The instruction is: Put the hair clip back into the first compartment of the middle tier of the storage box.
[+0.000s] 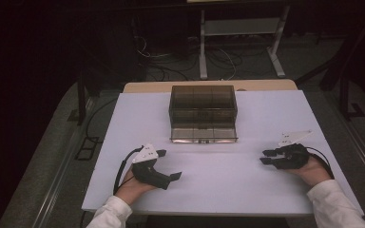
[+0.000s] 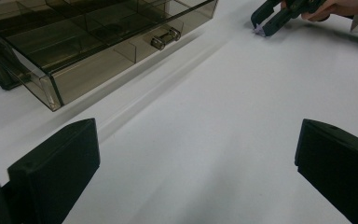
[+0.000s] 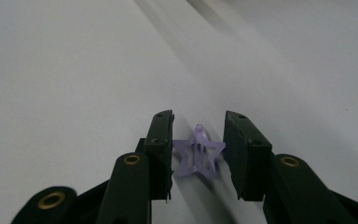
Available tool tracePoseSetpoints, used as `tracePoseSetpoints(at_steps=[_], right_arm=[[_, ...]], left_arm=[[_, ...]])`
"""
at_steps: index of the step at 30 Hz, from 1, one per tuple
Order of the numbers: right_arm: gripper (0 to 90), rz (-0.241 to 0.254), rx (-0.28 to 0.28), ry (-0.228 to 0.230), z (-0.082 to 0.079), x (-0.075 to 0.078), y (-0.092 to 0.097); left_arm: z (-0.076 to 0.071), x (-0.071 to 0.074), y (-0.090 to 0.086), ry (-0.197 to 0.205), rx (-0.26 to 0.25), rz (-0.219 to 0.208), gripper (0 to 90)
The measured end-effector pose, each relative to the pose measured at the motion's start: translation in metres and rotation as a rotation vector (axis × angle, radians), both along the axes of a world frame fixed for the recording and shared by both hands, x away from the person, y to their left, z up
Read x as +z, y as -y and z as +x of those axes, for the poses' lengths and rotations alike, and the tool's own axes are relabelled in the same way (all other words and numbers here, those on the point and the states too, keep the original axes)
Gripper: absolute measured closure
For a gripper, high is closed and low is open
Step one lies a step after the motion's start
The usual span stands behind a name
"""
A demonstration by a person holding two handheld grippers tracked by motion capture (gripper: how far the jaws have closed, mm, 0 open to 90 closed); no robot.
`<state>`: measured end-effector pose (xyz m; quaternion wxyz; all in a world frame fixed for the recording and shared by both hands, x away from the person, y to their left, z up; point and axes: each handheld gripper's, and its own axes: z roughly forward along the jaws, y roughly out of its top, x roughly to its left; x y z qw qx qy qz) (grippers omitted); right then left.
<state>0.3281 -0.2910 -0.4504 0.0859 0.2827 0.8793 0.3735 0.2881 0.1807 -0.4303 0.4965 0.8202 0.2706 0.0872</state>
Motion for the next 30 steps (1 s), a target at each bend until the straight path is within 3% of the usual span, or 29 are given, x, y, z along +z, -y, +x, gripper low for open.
tracePoseSetpoints(at_steps=[14,30], right_arm=[[63.0,0.014,-0.025,-0.009,0.002,0.009,-0.002],[63.0,0.092,-0.028,0.019,0.007,0.034,-0.011]], left_arm=[[0.0,-0.001,0.001,-0.004,-0.003,0.003,0.0],[0.001,-0.001,0.001,-0.005,-0.004,0.003,0.0]])
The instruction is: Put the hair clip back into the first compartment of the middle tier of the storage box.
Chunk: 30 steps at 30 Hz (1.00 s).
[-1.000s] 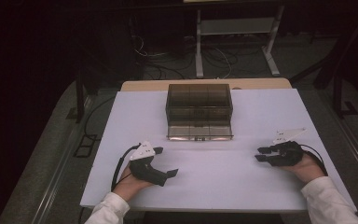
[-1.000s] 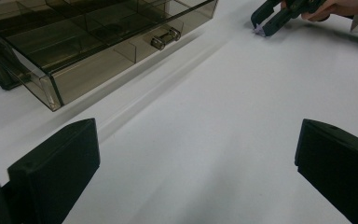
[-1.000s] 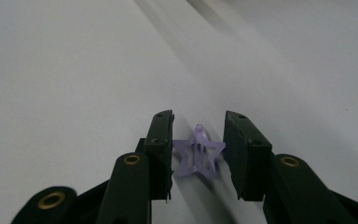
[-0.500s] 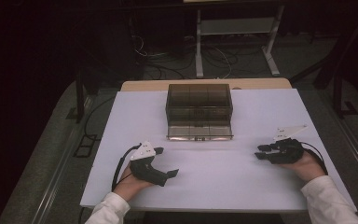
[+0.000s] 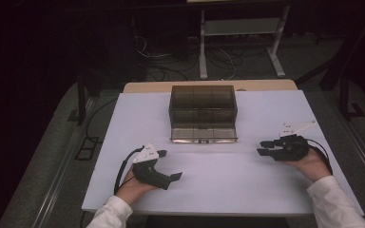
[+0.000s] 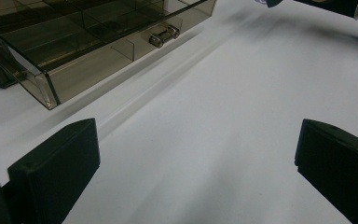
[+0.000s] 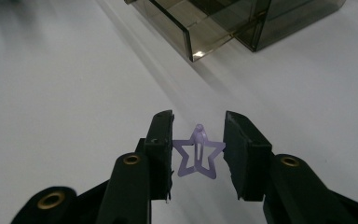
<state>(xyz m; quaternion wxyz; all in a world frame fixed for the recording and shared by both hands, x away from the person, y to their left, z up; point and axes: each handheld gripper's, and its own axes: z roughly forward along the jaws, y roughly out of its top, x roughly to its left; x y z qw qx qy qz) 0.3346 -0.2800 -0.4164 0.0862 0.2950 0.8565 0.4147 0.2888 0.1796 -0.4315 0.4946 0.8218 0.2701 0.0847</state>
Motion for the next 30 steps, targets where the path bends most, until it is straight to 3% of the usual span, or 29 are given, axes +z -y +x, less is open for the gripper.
tracePoseSetpoints(at_steps=[30], right_arm=[[63.0,0.031,0.036,0.022,0.016,0.021,-0.035]], left_arm=[[0.0,0.0,0.001,0.0,-0.002,0.005,0.0]])
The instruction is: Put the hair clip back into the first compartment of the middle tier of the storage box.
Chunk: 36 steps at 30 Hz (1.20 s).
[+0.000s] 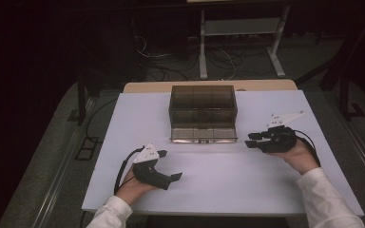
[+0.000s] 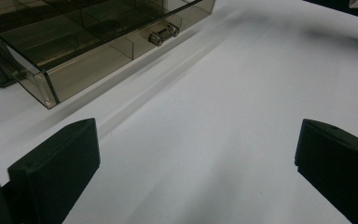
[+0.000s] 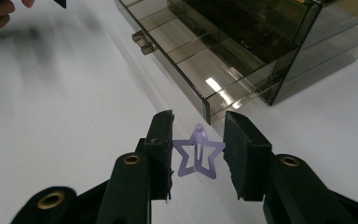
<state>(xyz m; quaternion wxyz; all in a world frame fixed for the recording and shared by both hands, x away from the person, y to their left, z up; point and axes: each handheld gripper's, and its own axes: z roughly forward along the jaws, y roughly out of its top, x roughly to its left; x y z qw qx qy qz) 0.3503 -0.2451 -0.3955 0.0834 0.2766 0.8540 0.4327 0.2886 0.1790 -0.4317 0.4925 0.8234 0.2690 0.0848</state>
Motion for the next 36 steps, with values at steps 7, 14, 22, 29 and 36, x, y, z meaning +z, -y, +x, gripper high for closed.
tracePoseSetpoints(at_steps=[7,14,22,29,36], right_arm=[[63.0,0.003,0.014,0.006,0.004,0.004,-0.01],[63.0,0.012,0.026,0.015,0.008,0.008,-0.021],[63.0,0.024,0.04,0.026,0.013,0.012,-0.033],[62.9,0.027,0.046,0.025,0.018,0.013,-0.043],[63.0,0.022,0.048,0.03,0.023,0.013,-0.052]], left_arm=[[0.0,0.0,0.0,0.001,-0.001,0.001,0.0],[0.0,0.0,0.0,0.001,-0.001,0.0,0.0],[0.0,0.0,0.0,0.001,-0.002,0.0,0.0],[0.0,0.0,0.0,0.002,-0.001,0.002,0.0],[-0.001,0.0,0.001,0.003,-0.003,0.007,0.0]])
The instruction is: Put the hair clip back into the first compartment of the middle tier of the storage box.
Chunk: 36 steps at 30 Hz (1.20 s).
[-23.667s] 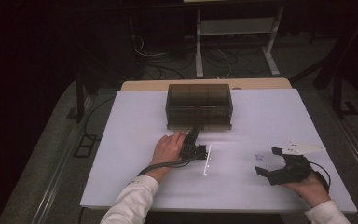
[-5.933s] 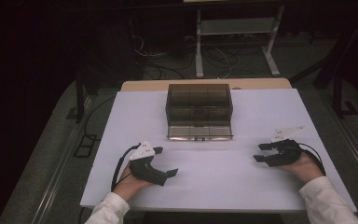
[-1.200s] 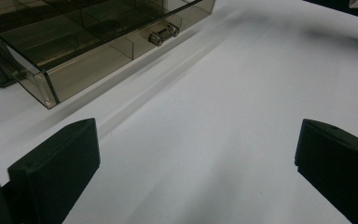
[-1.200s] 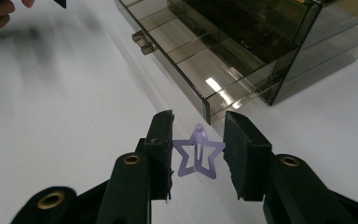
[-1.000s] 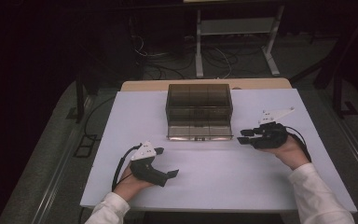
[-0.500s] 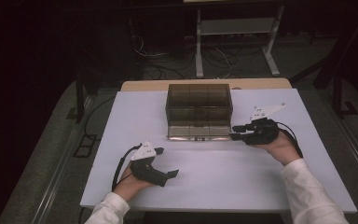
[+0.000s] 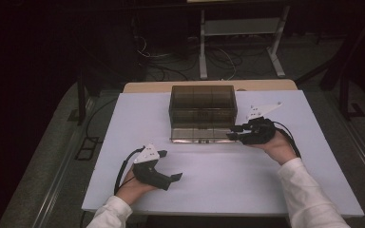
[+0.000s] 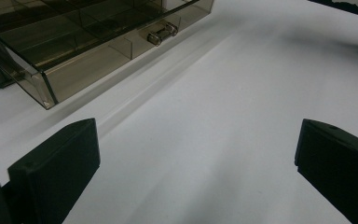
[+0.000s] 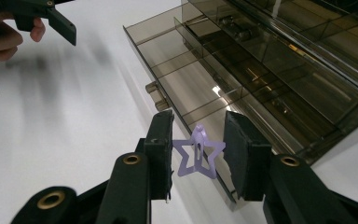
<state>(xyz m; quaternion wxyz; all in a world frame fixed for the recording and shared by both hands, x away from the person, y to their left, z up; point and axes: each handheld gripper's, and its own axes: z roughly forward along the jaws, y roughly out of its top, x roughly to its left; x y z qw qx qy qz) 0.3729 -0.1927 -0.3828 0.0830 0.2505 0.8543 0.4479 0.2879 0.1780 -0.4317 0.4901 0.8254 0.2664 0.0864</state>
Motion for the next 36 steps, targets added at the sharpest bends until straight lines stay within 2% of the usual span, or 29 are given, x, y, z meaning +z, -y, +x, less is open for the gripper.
tracePoseSetpoints(at_steps=[36], right_arm=[[63.0,0.028,0.012,-0.004,0.031,0.007,-0.061]], left_arm=[[-0.001,0.0,0.001,0.003,-0.007,0.008,0.0]])
